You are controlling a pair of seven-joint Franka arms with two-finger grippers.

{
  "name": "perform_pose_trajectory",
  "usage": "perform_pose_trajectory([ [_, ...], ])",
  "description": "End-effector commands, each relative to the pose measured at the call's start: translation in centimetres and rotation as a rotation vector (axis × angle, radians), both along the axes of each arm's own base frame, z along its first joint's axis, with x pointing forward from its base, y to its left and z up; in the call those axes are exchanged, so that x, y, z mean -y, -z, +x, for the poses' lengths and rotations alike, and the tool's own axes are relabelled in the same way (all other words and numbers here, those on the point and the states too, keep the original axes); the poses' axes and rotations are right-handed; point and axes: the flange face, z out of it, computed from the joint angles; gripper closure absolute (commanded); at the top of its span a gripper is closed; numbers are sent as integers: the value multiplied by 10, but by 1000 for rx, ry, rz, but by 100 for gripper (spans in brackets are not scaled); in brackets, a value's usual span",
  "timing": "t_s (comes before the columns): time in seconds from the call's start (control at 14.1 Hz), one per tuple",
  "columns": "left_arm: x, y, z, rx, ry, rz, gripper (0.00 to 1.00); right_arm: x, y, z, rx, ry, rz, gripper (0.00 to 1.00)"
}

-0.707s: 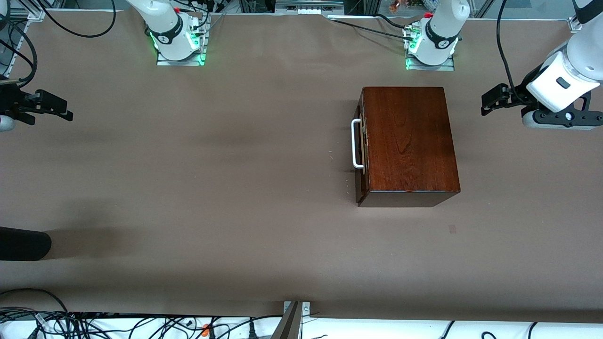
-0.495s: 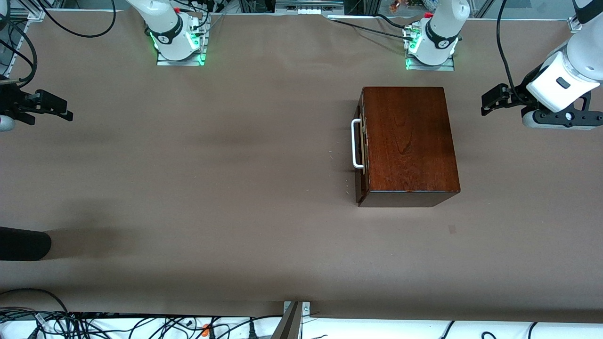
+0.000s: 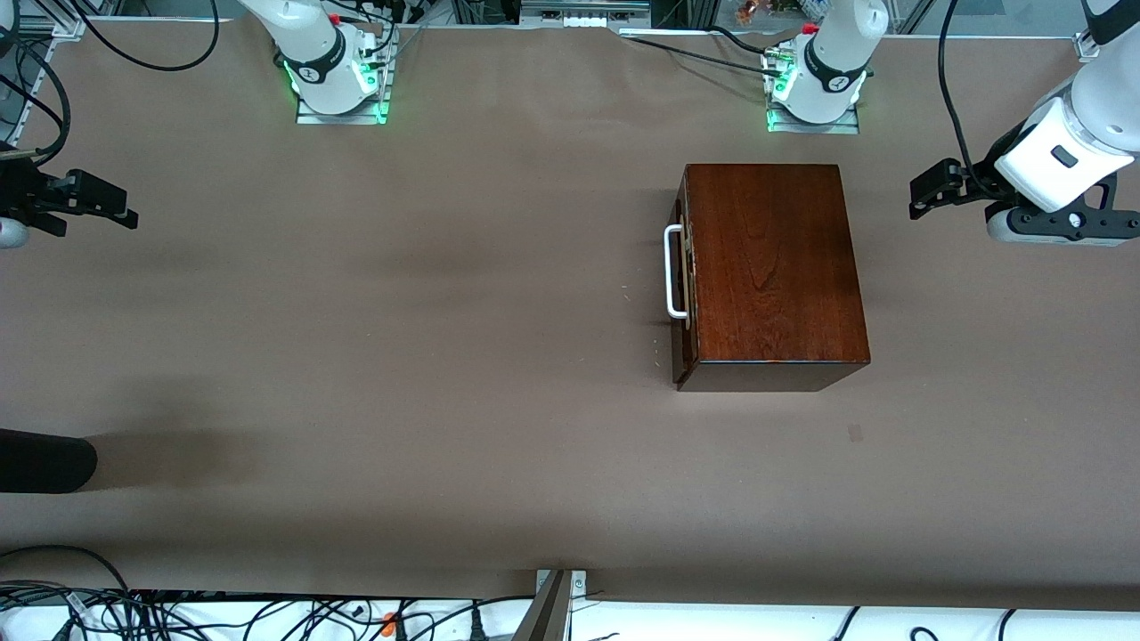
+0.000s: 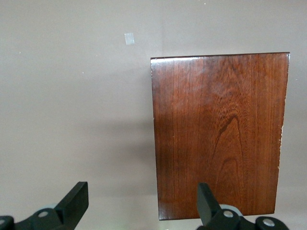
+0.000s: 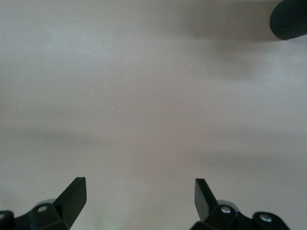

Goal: Open drawer, take yellow block, close drawer

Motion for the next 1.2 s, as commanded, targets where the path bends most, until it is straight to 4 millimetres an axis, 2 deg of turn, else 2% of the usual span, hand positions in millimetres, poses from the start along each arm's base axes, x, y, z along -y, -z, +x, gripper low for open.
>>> perform_pose_trajectory([
  [0.0,1,-6,-1,31,18,-10,0,2,-4,-6,10,-10,1,0],
  [0.5,26,-26,-2,68,57,-10,0,2,-4,-6,10,-10,1,0],
  [0.57,43,-25,-5,66,87,-14,0,2,-4,-6,10,-10,1,0],
  [0.71,99,-15,-11,56,173,-6,0,2,-4,-6,11,-10,1,0],
  [0.99,140,-7,-15,46,119,6,0,2,-4,-6,10,-10,1,0],
  [1.06,156,-4,-19,40,109,6,0,2,-4,-6,10,-10,1,0],
  [1.13,182,0,-27,39,75,2,0,2,-4,-6,10,-10,1,0],
])
